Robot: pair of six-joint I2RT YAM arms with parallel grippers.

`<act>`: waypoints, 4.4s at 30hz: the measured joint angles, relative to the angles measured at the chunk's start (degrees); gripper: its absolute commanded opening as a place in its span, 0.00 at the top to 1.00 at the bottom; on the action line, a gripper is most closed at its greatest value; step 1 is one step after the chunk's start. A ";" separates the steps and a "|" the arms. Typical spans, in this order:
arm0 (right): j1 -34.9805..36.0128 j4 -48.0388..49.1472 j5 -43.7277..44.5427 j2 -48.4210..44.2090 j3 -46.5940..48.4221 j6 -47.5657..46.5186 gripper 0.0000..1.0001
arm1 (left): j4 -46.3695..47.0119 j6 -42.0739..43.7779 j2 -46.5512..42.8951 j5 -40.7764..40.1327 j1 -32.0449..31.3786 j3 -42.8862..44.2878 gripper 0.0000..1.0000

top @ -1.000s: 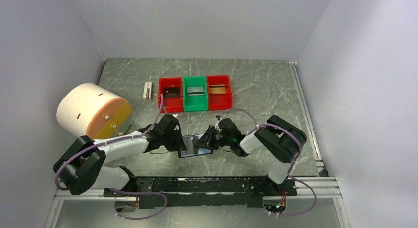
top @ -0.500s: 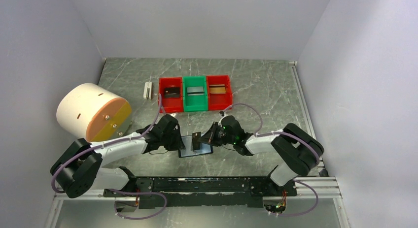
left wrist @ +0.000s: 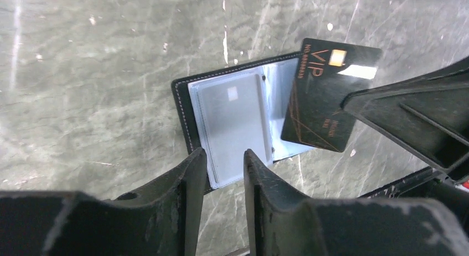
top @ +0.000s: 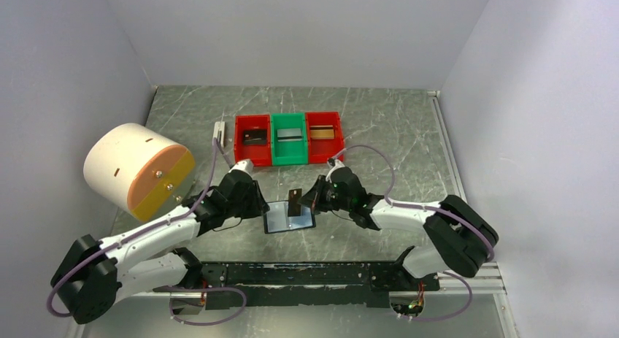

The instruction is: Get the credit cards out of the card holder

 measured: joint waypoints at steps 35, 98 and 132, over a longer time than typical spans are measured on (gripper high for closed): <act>12.52 -3.06 18.08 11.15 34.42 -66.23 1.00 | -17.88 13.55 -21.07 -3.54 20.52 11.96 0.01; 5.90 -20.90 27.50 63.23 86.84 -98.20 0.71 | -21.44 13.31 -34.86 -12.33 20.52 11.93 0.02; 4.94 -10.82 21.86 34.56 60.08 -73.05 0.27 | -21.42 13.33 -33.14 -12.31 20.52 11.91 0.02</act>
